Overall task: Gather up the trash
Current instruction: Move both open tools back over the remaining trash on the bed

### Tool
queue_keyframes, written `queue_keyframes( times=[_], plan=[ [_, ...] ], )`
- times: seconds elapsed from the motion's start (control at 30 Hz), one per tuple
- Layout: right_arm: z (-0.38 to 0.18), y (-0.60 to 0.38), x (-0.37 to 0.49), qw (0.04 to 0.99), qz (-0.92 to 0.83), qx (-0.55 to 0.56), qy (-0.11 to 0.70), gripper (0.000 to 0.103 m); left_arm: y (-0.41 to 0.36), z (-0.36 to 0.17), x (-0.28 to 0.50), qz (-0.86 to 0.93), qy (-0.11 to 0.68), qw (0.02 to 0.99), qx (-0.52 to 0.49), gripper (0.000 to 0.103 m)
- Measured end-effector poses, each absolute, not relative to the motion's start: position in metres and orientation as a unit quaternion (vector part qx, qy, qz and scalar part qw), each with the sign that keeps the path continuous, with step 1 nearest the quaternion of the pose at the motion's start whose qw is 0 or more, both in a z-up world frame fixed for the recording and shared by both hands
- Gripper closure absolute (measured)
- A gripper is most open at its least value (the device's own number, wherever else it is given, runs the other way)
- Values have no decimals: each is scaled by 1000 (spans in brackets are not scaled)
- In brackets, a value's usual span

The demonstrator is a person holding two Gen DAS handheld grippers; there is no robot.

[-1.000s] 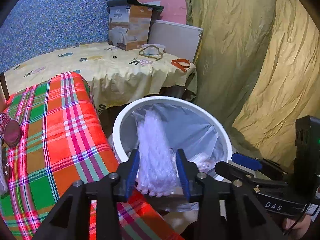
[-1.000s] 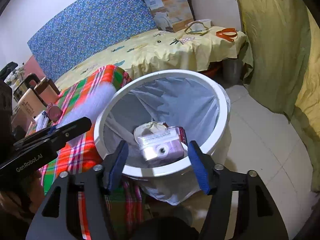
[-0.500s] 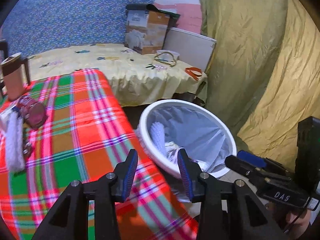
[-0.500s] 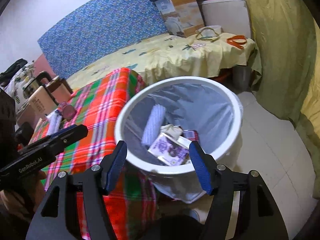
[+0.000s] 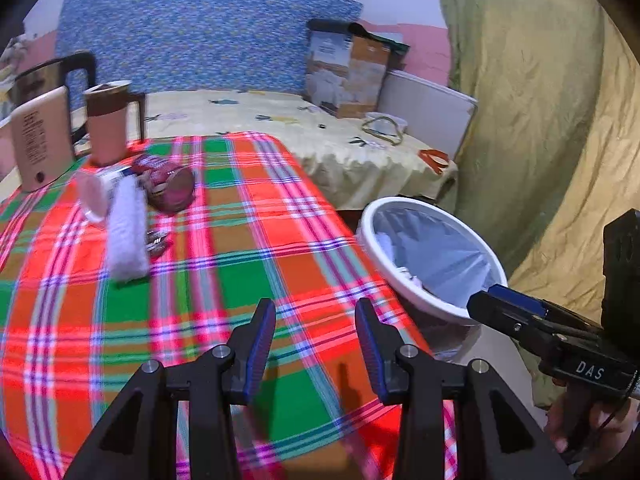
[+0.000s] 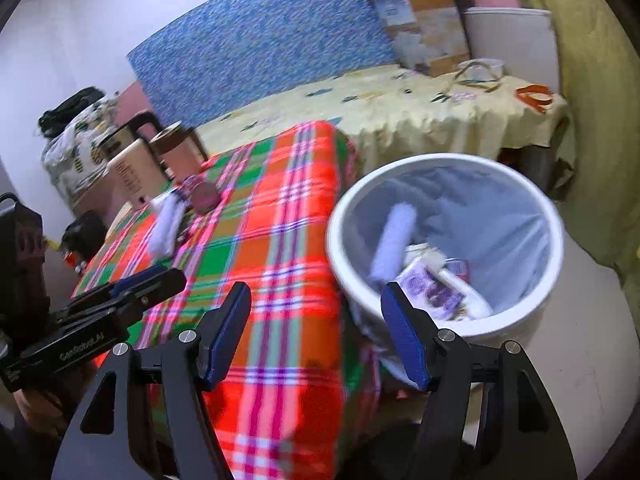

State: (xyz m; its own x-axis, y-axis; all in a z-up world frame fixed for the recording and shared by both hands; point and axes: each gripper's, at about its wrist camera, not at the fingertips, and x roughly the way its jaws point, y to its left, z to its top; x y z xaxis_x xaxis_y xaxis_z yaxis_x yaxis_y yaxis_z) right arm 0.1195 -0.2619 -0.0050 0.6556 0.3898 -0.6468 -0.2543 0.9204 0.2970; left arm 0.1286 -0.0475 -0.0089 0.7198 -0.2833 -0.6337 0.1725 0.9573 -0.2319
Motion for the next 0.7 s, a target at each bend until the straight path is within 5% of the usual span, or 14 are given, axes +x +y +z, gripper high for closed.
queue_keyframes(
  times=[0.7],
  plan=[
    [-2,-203,121,888,238,51,390,34,31,-16,107,-33,352,928,-117,62]
  ],
)
